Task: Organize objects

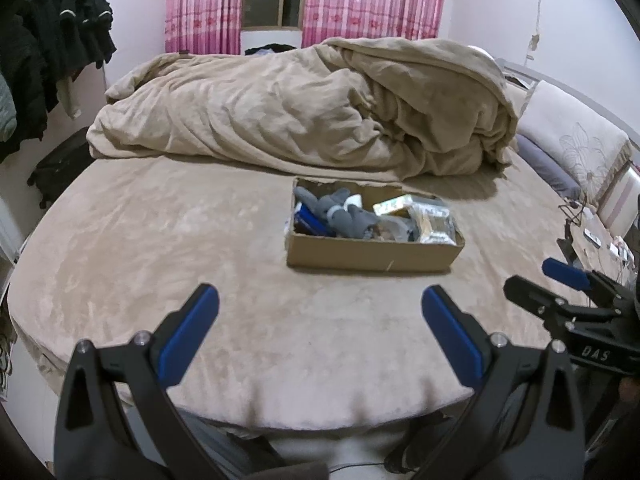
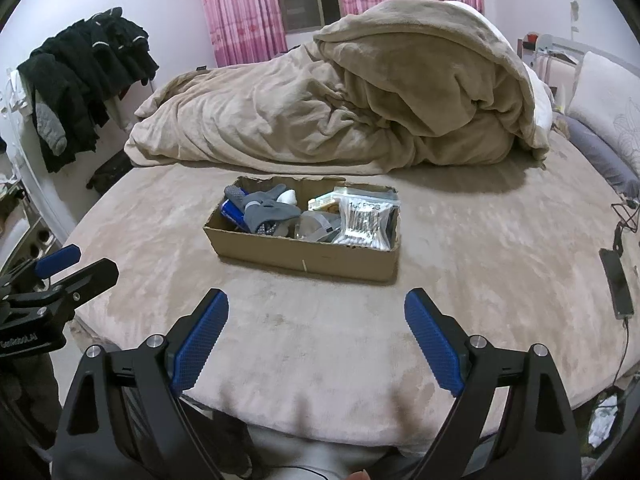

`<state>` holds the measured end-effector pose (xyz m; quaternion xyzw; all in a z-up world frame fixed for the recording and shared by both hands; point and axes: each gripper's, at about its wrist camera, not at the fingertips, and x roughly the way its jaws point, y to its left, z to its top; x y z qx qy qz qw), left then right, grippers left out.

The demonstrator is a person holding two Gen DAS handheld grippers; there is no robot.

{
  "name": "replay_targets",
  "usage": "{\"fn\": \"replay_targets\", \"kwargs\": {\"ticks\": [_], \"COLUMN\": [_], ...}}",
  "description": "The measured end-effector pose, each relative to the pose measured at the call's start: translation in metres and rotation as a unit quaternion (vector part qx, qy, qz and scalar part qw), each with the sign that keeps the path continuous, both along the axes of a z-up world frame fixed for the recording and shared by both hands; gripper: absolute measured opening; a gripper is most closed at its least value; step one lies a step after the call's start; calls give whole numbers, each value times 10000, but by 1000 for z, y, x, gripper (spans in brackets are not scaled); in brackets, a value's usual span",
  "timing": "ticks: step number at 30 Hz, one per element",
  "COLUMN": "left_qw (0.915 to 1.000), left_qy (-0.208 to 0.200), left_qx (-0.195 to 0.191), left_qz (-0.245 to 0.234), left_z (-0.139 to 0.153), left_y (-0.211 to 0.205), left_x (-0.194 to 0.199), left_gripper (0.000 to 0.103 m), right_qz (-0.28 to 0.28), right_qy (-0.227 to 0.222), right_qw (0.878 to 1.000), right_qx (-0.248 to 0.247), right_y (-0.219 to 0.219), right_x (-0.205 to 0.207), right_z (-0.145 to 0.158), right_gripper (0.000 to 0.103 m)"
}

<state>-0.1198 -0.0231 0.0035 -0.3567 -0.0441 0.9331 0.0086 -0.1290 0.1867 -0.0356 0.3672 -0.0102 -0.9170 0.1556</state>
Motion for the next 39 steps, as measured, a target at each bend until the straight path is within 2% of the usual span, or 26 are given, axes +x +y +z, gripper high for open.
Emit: {"fn": "replay_targets", "kwargs": {"ticks": [39], "left_qw": [9999], "left_qy": [90], "left_qx": [-67], "left_qz": [41], "left_z": [14], "left_y": [0], "left_x": [7], "left_gripper": [102], "right_qz": [12], "right_qy": [25], "right_qw": [10000], "right_qx": [-56], "right_y": [-4], "right_x": [0], "right_z": [7], "right_gripper": [92]}}
